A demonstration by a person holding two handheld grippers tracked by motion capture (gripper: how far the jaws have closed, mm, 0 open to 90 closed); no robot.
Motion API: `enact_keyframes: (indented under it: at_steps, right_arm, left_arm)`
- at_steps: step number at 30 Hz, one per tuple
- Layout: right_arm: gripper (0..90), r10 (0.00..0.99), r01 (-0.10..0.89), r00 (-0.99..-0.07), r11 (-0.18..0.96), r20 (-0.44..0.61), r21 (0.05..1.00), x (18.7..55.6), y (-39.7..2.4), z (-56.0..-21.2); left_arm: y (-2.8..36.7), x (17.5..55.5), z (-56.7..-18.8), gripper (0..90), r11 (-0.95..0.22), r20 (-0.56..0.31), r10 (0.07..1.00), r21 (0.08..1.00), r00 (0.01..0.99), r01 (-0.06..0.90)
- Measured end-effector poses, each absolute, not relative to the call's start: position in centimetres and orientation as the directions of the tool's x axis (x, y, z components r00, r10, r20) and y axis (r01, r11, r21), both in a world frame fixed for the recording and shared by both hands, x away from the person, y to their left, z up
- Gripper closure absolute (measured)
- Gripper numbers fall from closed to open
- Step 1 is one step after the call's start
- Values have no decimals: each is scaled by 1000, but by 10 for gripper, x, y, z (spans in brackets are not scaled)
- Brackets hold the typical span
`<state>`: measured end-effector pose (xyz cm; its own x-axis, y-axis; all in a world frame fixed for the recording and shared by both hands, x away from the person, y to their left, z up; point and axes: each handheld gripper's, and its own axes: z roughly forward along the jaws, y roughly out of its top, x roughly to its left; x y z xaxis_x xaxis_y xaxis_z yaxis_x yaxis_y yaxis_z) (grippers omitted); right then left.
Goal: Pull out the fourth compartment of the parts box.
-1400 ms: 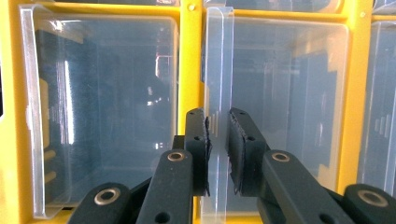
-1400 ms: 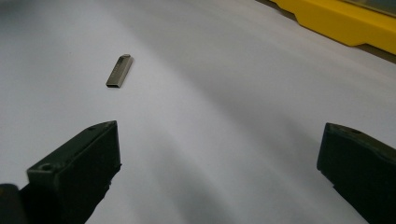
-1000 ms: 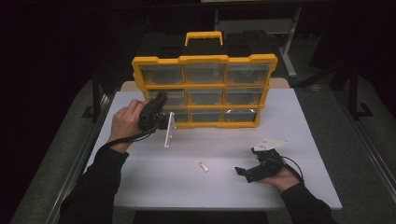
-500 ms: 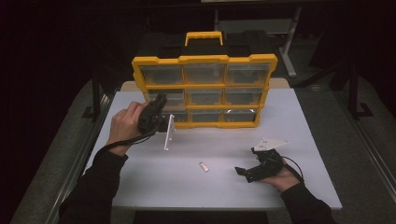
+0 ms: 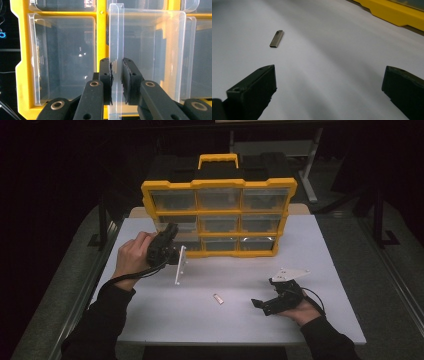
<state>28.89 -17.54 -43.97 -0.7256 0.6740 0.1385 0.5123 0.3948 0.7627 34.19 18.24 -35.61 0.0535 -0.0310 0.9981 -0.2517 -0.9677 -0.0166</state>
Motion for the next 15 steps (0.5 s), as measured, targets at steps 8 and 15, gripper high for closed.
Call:
enact_keyframes:
  at_steps: [8,15]
  right_arm:
    - [0,675,514,-724,394,139,762,289,-176,-440]
    - [0,676,513,-723,390,141,765,289,-176,-439]
  left_arm:
    - [183,336,-356,791,-967,998,-32,-17,55,-254]
    - [183,332,-356,791,-966,998,-32,-16,55,-258]
